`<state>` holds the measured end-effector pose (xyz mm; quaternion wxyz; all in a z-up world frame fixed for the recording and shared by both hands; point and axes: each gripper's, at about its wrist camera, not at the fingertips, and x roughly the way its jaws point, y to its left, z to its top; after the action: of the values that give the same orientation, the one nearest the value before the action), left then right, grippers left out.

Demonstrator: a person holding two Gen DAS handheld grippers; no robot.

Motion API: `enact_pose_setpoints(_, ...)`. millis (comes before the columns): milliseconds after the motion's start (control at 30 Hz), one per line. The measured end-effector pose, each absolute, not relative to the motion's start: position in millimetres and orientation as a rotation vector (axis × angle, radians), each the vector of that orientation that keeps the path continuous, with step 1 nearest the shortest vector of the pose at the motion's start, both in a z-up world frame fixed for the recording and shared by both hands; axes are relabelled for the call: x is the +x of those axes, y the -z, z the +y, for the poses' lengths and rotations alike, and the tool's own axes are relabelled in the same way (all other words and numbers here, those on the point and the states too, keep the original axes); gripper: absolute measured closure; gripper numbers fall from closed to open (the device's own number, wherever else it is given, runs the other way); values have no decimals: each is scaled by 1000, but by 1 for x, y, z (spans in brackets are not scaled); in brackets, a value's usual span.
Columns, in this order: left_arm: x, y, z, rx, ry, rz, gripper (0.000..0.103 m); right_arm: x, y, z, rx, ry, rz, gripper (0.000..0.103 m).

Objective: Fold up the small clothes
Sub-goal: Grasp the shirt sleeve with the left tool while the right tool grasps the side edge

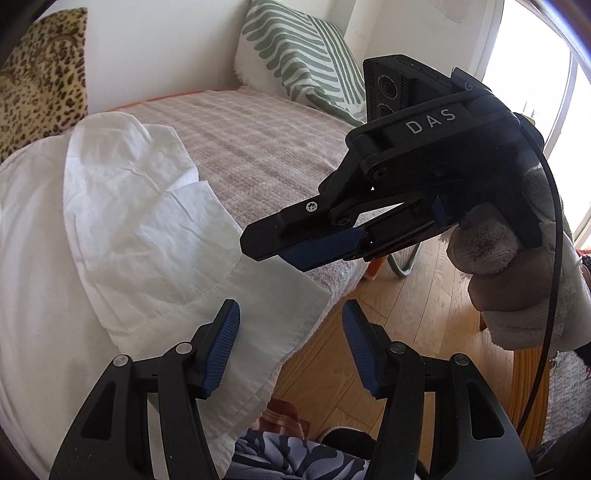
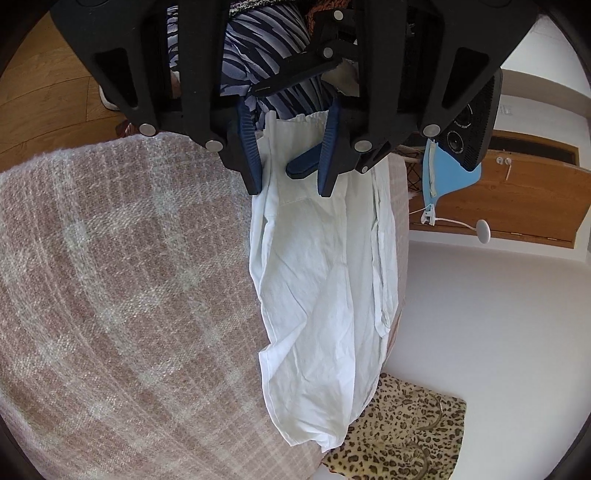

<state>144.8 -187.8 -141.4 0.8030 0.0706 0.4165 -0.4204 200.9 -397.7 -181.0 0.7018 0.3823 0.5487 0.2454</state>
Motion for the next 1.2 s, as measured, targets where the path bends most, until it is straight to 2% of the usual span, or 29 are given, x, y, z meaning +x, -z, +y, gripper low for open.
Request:
enact_pose_setpoints(167,143,145,-193,172,864,857,46,207,181,-398,893,-573,1230,69)
enact_pose_setpoints(233,142,145,-194,179,845,840,51,210,181,-396,904,-575,1231,69)
enact_pose_setpoints(400,155,145,-181,89,827,842,92,211,177,-395,918,-608,1222,69)
enact_pose_setpoints(433,160,146,-176,58,829,855,95,211,175,-397,921,-609,1220,69)
enact_pose_setpoints(600,166,142,-165,-25,861,873,97,227,154,-417,851,-525,1152,69)
enact_pose_setpoints(767,163,124,-148,-103,867,837,97,278,136,-442,780,-418,1092,68)
enact_pose_setpoints(900,165,109,-130,-170,860,807,97,330,127,-434,683,-375,1072,61)
enact_pose_setpoints(967,167,104,-122,-200,858,800,97,351,129,-429,647,-355,1081,55)
enact_pose_setpoints(1200,167,101,-108,-288,854,802,97,395,152,-407,670,-343,1104,57)
